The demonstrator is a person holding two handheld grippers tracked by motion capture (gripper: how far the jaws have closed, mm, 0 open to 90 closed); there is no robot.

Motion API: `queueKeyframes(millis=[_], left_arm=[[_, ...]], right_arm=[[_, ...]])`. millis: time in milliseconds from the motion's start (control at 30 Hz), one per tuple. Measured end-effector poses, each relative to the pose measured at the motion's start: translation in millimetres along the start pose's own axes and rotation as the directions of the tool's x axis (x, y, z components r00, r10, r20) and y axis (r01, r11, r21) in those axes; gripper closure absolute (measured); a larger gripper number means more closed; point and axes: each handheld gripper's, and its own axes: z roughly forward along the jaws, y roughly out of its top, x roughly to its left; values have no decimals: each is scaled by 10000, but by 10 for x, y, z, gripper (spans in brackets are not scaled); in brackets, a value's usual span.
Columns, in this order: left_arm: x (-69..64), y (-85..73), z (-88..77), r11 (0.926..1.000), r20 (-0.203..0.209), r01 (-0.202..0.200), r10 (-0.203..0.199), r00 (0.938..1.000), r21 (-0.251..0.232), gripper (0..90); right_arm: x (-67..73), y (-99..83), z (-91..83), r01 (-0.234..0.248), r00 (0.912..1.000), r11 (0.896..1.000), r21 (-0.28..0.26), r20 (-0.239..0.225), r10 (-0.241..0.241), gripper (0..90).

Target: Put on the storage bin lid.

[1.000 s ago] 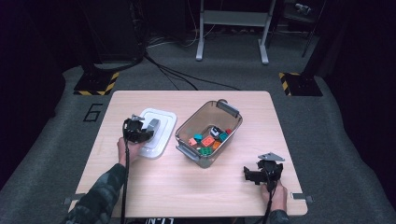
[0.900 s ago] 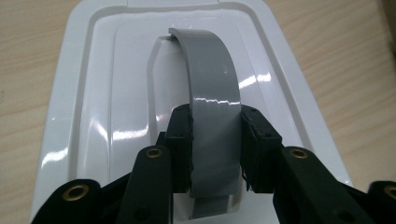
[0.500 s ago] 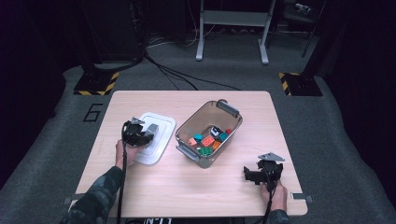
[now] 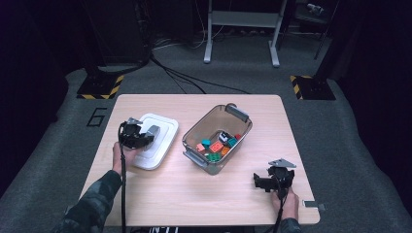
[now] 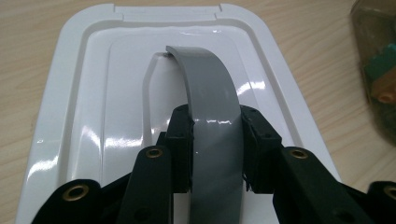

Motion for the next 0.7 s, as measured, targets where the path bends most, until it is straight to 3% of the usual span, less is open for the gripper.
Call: queueKeyframes(millis=[433, 500, 700], left_arm=[[0, 325, -347, 9998, 198, -129, 132, 9997, -175, 679], [-26, 381, -389, 9993, 340, 149, -138, 9993, -334, 679], [-108, 583, -544, 9984, 459, -218, 242, 9987, -516, 680]], right_arm=[[-1, 0, 0, -3, 10000, 10000, -1, -7, 3, 0], [-1, 0, 0, -5, 10000, 10000, 0, -6, 5, 0], [-1, 0, 0, -4, 10000, 10000, 1, -7, 4, 0]])
